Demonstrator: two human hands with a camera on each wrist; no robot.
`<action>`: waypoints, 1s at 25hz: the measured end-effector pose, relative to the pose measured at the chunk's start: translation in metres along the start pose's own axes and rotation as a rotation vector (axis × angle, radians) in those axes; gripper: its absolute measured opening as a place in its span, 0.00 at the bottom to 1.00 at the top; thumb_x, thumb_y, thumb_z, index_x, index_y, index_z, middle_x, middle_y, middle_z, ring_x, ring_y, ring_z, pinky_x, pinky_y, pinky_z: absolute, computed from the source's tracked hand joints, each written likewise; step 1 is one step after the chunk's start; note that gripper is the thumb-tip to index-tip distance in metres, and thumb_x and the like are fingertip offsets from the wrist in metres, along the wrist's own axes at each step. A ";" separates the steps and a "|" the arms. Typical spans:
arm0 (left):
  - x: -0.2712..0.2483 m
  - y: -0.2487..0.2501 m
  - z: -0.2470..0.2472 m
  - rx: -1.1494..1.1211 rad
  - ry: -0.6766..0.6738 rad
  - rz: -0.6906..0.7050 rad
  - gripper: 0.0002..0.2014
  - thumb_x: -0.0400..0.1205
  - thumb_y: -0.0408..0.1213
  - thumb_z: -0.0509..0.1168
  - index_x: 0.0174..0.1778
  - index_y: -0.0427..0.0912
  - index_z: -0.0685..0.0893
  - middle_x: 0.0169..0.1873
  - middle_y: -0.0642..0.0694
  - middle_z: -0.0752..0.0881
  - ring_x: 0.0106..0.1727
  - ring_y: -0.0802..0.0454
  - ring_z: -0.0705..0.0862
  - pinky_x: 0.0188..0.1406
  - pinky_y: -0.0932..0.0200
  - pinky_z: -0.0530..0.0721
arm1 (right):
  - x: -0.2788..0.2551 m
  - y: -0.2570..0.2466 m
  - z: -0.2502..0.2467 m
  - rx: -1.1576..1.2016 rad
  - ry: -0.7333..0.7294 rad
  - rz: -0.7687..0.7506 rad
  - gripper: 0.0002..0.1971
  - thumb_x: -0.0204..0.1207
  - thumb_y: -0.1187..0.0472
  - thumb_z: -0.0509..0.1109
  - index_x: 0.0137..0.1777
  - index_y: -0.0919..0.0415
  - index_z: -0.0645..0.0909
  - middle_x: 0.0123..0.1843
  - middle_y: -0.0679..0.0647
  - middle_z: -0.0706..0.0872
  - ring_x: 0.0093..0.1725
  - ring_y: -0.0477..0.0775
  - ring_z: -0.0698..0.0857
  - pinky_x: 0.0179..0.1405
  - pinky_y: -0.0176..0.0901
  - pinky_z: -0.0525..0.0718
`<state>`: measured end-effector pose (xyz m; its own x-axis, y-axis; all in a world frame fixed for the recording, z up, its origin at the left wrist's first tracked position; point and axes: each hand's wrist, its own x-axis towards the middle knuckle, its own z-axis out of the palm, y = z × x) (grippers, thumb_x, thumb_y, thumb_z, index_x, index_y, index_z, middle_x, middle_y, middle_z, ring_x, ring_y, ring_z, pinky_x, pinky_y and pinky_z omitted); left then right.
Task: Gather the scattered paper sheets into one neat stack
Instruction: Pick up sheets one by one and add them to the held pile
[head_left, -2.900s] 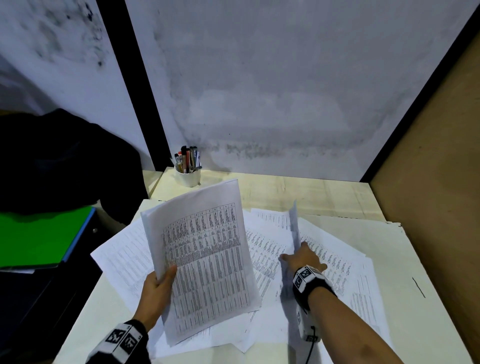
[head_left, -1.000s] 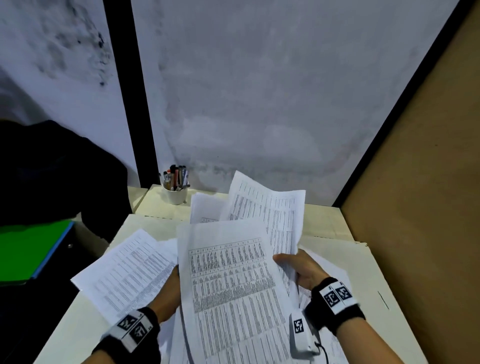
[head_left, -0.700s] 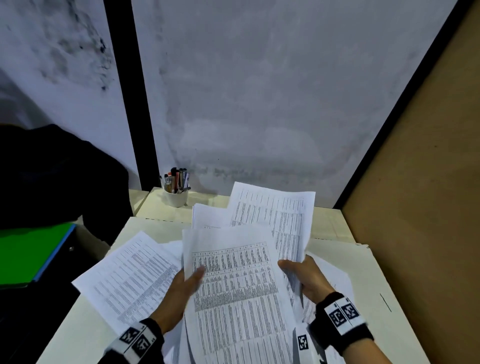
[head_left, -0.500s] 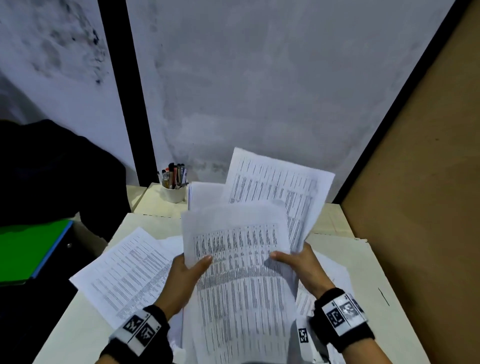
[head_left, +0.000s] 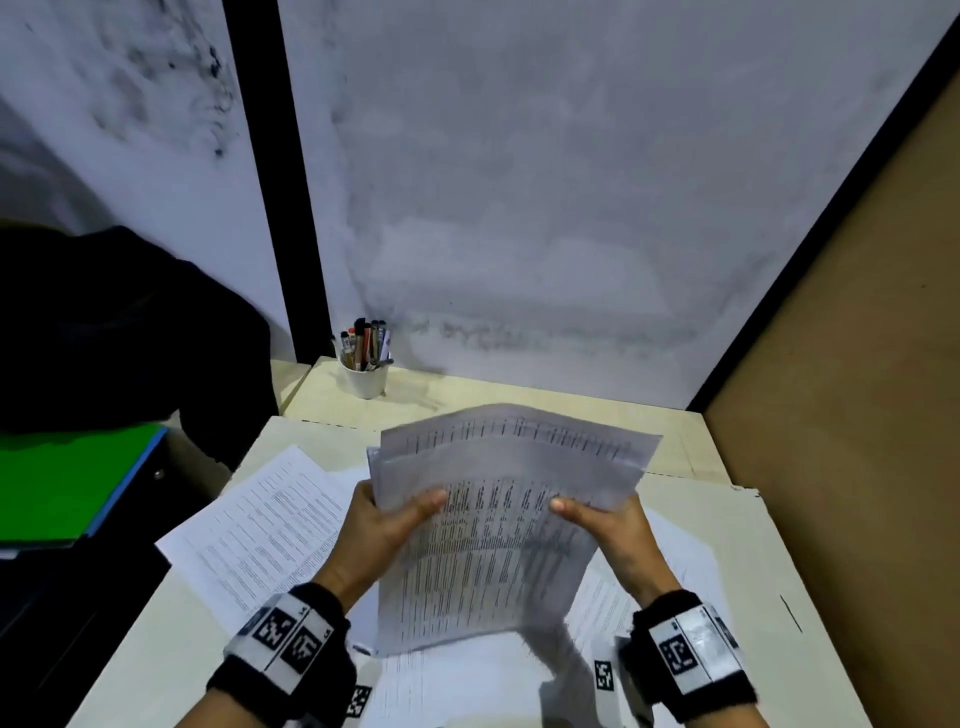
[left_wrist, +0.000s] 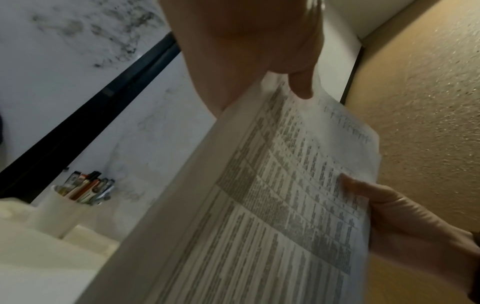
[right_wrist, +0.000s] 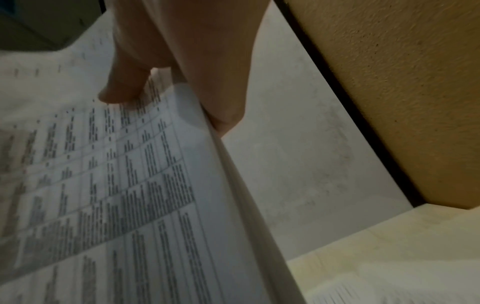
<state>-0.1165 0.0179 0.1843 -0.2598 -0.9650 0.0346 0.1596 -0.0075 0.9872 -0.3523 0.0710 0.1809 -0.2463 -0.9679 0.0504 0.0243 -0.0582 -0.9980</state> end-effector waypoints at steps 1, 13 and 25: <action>0.003 0.005 -0.001 -0.003 -0.010 0.036 0.38 0.39 0.67 0.77 0.39 0.48 0.84 0.31 0.54 0.92 0.36 0.61 0.90 0.31 0.68 0.87 | 0.002 -0.007 0.001 0.011 -0.029 -0.031 0.15 0.61 0.70 0.79 0.45 0.54 0.85 0.38 0.45 0.93 0.43 0.45 0.91 0.42 0.34 0.88; 0.034 0.020 -0.001 0.047 0.026 0.202 0.23 0.65 0.64 0.61 0.46 0.52 0.86 0.37 0.58 0.92 0.39 0.61 0.87 0.37 0.67 0.83 | 0.030 -0.030 0.023 0.074 0.142 -0.153 0.13 0.66 0.49 0.64 0.30 0.47 0.90 0.34 0.41 0.91 0.36 0.37 0.86 0.36 0.25 0.80; 0.035 -0.026 -0.019 0.132 -0.027 -0.107 0.36 0.49 0.71 0.73 0.44 0.46 0.86 0.40 0.49 0.92 0.42 0.55 0.91 0.46 0.53 0.90 | 0.024 0.019 0.008 -0.090 -0.096 0.179 0.27 0.53 0.49 0.83 0.54 0.49 0.81 0.46 0.43 0.91 0.48 0.41 0.89 0.57 0.46 0.87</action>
<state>-0.1118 -0.0207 0.1574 -0.2939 -0.9533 -0.0692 0.0040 -0.0737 0.9973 -0.3499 0.0445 0.1629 -0.1525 -0.9799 -0.1289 -0.0282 0.1347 -0.9905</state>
